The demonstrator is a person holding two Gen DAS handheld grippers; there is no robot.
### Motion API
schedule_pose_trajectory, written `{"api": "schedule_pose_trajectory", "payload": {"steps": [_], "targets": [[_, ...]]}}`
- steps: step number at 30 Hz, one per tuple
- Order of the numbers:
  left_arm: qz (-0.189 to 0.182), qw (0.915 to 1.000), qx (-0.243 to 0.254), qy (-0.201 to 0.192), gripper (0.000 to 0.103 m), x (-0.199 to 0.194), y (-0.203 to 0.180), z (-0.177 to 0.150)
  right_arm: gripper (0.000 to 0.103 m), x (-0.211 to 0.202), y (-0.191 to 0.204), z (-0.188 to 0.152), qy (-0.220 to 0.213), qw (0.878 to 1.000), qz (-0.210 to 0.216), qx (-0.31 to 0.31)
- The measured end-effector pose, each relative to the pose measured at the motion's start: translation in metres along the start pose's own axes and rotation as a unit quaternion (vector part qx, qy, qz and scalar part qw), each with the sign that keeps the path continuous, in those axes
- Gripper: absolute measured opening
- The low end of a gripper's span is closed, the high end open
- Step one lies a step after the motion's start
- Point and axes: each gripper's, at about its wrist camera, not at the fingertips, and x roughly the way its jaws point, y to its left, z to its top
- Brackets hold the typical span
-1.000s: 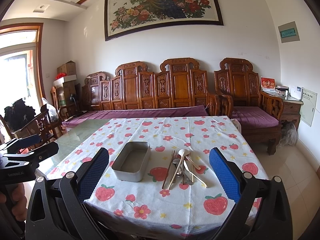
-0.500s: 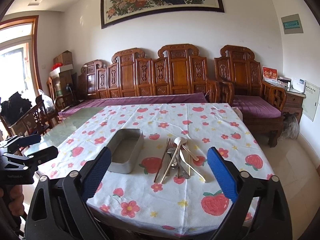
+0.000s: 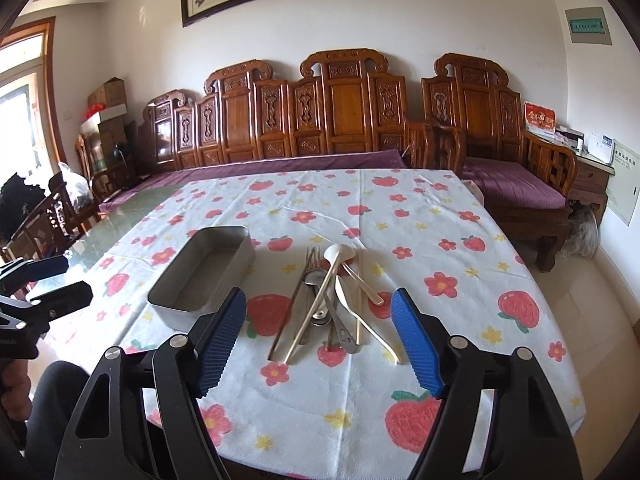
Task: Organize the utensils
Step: 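Lower the left tool onto the pile and grasp a wooden chopstick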
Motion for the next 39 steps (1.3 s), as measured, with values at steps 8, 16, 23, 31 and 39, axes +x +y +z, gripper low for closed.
{"api": "schedule_pose_trajectory", "payload": {"steps": [8,16,23,31,39], "targets": [[-0.032,0.9994,-0.004,0.013,0.095,0.031,0.001,0.011,0.072,0.042,-0.024,-0.001,0.023,1.000,-0.013,0.009],[-0.066,0.9967,0.009,0.047,0.077,0.075,-0.018,0.013,0.068,0.080,-0.042,-0.021,0.058,0.998,-0.005,0.037],[-0.090,0.9917,0.017,0.090,0.059,0.124,-0.038,0.002,0.068,0.094,-0.042,-0.035,0.075,0.996,0.003,0.040],[-0.107,0.9844,0.009,0.140,0.041,0.180,-0.052,-0.014,0.068,0.101,-0.040,-0.044,0.089,0.995,0.008,0.039],[-0.126,0.9763,-0.021,0.175,0.027,0.216,-0.054,-0.024,0.068,0.102,-0.035,-0.045,0.091,0.995,0.006,0.028]]}}
